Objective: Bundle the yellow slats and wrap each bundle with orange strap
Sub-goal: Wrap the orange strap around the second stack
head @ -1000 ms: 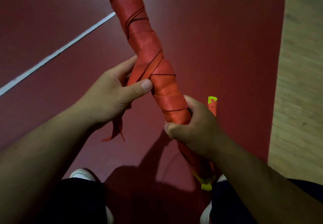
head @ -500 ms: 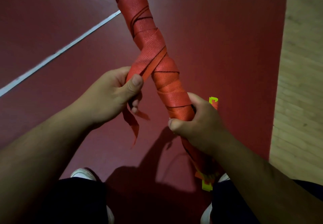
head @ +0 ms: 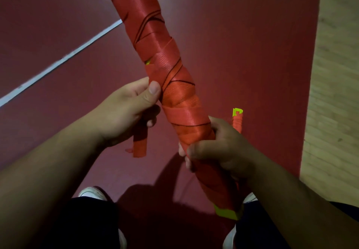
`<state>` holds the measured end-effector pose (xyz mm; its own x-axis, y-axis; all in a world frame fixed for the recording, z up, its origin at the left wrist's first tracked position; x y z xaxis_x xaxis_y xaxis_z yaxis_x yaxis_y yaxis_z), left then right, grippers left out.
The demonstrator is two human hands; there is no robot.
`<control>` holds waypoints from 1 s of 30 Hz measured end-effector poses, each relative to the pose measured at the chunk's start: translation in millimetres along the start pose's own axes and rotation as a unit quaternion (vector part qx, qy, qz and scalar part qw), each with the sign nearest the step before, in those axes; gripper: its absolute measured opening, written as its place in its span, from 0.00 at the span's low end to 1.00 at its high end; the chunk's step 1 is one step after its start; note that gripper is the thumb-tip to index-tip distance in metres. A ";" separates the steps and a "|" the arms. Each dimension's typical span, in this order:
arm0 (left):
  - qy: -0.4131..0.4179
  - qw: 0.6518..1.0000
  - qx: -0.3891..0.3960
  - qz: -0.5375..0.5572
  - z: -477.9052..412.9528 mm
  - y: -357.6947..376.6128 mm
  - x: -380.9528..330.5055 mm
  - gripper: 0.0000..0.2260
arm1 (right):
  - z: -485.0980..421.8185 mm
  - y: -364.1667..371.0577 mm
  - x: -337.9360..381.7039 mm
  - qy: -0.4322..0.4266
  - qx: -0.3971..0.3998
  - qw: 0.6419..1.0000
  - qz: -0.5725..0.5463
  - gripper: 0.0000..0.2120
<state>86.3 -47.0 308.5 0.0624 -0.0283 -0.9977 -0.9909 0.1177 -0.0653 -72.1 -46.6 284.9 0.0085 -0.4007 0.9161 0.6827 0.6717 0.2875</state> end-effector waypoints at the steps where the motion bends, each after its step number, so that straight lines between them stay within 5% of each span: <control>1: 0.006 1.000 -0.005 0.007 0.3 0.1 -1.0 0.19 | 0.9 1.8 1.0 0.013 0.015 1.000 -0.008 0.19; 6: -0.035 0.982 -0.164 -0.082 0.1 -9.7 -1.5 0.18 | -5.6 -11.8 10.4 -0.026 -0.091 0.989 0.110 0.15; 11: -0.097 0.946 -0.268 -0.153 5.0 -12.7 9.6 0.21 | -0.1 -19.9 3.0 0.030 -0.203 0.931 0.302 0.24; 15: -0.080 0.968 -0.196 -0.132 1.2 -11.4 11.9 0.18 | -0.3 -24.3 7.5 0.004 -0.219 0.916 0.335 0.16; 21: -0.042 0.994 -0.091 -0.036 -5.9 -9.6 7.1 0.18 | -0.5 -16.1 8.5 -0.037 -0.124 0.983 0.127 0.11; 27: -0.050 0.998 -0.019 0.025 1.7 12.6 4.8 0.21 | 1.6 -0.1 1.5 -0.008 0.006 0.999 0.045 0.17; 30: -0.044 0.996 -0.043 0.065 1.0 11.5 6.3 0.24 | 1.7 0.5 2.7 0.032 0.018 0.997 0.070 0.20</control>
<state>75.5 -44.8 301.5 -0.0600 0.0695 -0.9958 -0.9977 0.0286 0.0621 -73.0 -46.3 288.0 0.1484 -0.3395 0.9288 0.6453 0.7449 0.1692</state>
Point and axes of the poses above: each hand's wrist, its own z-axis away from the middle knuckle, its own y-axis out of the palm, x = y × z, the point moved 7 cm from there along -z, towards the middle knuckle, and after that the axes turned 10 degrees about -z, right-handed, at the moved point
